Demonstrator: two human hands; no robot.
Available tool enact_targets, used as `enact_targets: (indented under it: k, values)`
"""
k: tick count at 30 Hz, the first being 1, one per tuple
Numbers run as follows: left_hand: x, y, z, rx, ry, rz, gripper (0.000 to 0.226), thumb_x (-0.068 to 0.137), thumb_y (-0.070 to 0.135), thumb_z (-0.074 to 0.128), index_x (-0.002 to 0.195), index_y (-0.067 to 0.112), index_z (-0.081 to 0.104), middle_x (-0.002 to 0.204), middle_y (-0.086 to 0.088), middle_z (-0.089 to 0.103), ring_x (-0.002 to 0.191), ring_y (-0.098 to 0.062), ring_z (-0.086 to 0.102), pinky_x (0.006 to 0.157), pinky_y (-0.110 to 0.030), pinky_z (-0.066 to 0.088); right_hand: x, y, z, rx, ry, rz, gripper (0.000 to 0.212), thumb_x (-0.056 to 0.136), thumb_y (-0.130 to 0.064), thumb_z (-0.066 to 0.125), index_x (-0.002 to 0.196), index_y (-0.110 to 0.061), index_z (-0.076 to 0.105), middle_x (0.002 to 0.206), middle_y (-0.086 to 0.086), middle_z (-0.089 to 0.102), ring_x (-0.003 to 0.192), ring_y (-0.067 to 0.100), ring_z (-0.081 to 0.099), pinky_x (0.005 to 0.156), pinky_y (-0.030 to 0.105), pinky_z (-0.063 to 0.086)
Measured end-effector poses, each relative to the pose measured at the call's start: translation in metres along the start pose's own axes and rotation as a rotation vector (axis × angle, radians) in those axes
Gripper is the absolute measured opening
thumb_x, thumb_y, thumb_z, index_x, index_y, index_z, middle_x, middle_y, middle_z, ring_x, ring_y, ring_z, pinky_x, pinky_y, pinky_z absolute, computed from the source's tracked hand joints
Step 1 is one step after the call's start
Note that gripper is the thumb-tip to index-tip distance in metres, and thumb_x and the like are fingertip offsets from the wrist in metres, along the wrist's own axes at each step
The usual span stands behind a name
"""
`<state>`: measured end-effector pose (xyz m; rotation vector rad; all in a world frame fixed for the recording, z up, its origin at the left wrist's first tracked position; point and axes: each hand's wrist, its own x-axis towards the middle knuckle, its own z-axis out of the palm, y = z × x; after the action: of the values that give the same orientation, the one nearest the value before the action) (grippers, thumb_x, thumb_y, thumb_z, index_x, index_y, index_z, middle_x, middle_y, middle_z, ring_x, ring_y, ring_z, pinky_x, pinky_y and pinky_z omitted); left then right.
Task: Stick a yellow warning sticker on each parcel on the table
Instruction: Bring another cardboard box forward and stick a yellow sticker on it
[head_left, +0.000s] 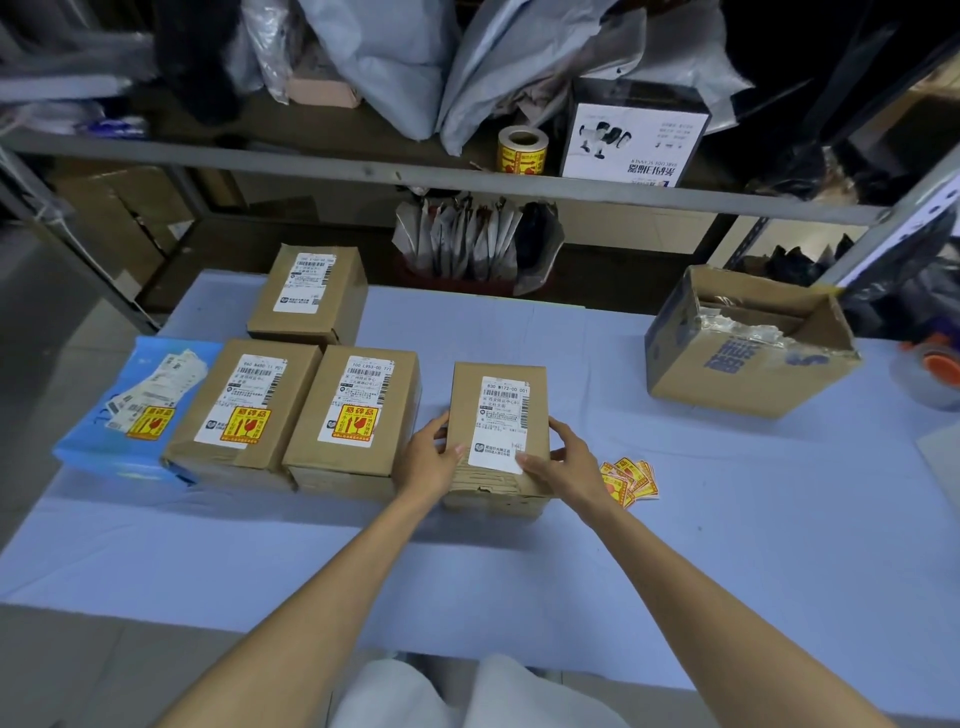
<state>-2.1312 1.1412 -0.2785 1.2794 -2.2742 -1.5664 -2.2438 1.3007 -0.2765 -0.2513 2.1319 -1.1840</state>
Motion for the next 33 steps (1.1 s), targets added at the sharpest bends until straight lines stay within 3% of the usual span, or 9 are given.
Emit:
enact_targets:
  k: [5,7,9,11,13,16,20,26,33]
  values:
    - [-0.002,0.004,0.001,0.046,0.01,-0.008,0.052,0.089,0.018,0.063,0.136,0.035,0.048,0.125,0.008,0.064,0.112,-0.018,0.061,0.096,-0.042,0.049,-0.004,0.0,-0.002,0.033,-0.014,-0.014,0.076,0.08,-0.033,0.076,0.144,-0.033,0.035,0.103,0.003,0.068,0.092,0.021,0.068,0.079,0.041,0.059]
    - [-0.002,0.004,0.001,0.047,0.011,-0.016,0.052,0.089,0.019,0.063,0.137,0.035,0.047,0.124,0.008,0.064,0.112,-0.018,0.061,0.096,-0.042,0.048,-0.004,0.001,-0.005,0.039,-0.037,-0.036,0.067,0.083,-0.035,0.073,0.14,-0.036,0.038,0.099,0.0,0.067,0.091,0.018,0.067,0.069,0.035,0.059]
    - [-0.002,0.004,0.001,0.044,0.006,-0.017,0.052,0.089,0.018,0.063,0.136,0.034,0.048,0.125,0.008,0.063,0.112,-0.018,0.061,0.097,-0.041,0.048,-0.004,0.006,-0.009,0.013,0.011,-0.06,0.05,0.09,-0.037,0.063,0.137,-0.03,0.046,0.107,0.005,0.067,0.096,0.02,0.065,0.073,0.037,0.058]
    - [-0.001,0.005,0.001,0.035,0.003,-0.022,0.051,0.088,0.017,0.064,0.134,0.032,0.05,0.125,0.007,0.063,0.111,-0.018,0.061,0.097,-0.042,0.048,-0.003,0.02,-0.016,-0.149,0.182,-0.074,0.038,0.098,-0.033,0.052,0.131,-0.014,0.055,0.118,0.012,0.066,0.104,0.025,0.063,0.085,0.04,0.053]
    - [-0.001,0.007,0.001,0.052,0.027,-0.021,0.051,0.085,0.017,0.065,0.132,0.029,0.051,0.124,0.005,0.061,0.112,-0.018,0.059,0.096,-0.039,0.048,-0.002,0.039,-0.029,-0.505,0.29,-0.045,0.034,0.097,-0.022,0.051,0.128,-0.008,0.055,0.123,0.015,0.06,0.113,0.031,0.056,0.084,0.037,0.048]
    - [0.001,0.015,0.002,0.05,0.076,0.019,0.055,0.081,0.011,0.065,0.132,0.021,0.051,0.123,-0.002,0.053,0.115,-0.018,0.052,0.099,-0.034,0.044,0.001,0.062,-0.043,-0.857,0.192,0.055,0.043,0.091,-0.015,0.058,0.132,-0.008,0.049,0.134,0.014,0.046,0.125,0.033,0.04,0.08,0.039,0.047]
    - [0.004,0.025,0.003,0.056,0.078,0.058,0.052,0.08,0.002,0.062,0.129,0.018,0.052,0.124,0.0,0.051,0.118,-0.016,0.05,0.094,-0.021,0.038,0.007,0.073,-0.045,-0.887,0.178,0.056,0.045,0.084,-0.011,0.065,0.126,-0.004,0.05,0.129,0.015,0.045,0.119,0.033,0.042,0.076,0.039,0.048]
    - [0.004,0.025,0.008,0.147,0.12,0.056,0.052,0.081,0.004,0.061,0.128,0.022,0.05,0.129,0.001,0.052,0.116,-0.015,0.053,0.086,-0.02,0.039,0.018,0.078,-0.048,-0.942,0.245,0.053,0.047,0.078,-0.004,0.069,0.121,-0.002,0.048,0.124,0.017,0.047,0.117,0.035,0.039,0.062,0.036,0.041]
    - [0.005,0.031,0.0,0.102,0.104,0.07,0.05,0.082,0.001,0.058,0.129,0.015,0.05,0.132,-0.004,0.047,0.124,-0.019,0.046,0.1,-0.027,0.038,0.026,0.07,-0.062,-0.99,0.259,-0.022,0.023,0.08,-0.009,0.064,0.1,-0.003,0.056,0.102,0.014,0.059,0.096,0.033,0.049,0.066,0.033,0.029]
